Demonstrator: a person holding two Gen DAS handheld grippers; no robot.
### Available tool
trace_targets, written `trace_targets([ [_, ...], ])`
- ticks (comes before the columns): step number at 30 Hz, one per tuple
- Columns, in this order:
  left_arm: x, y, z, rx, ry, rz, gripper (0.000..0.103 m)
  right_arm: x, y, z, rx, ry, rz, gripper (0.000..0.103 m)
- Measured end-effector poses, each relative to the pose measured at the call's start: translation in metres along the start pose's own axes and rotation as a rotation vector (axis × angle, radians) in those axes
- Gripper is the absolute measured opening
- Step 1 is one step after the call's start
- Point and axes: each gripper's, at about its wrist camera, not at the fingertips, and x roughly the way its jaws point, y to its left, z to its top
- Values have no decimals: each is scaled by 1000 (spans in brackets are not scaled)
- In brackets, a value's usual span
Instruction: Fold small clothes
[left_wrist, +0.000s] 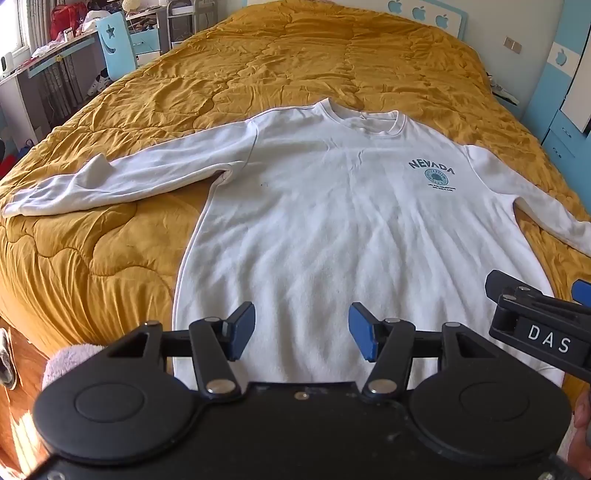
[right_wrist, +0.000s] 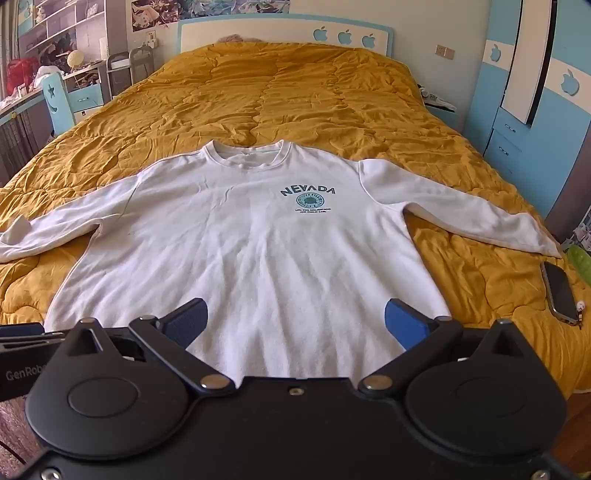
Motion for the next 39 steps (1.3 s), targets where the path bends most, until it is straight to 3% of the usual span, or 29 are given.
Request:
trace_targets([
  [39, 8, -1, -2, 6, 61, 25, 59, 5, 6, -5, -16, 32, 13, 103],
])
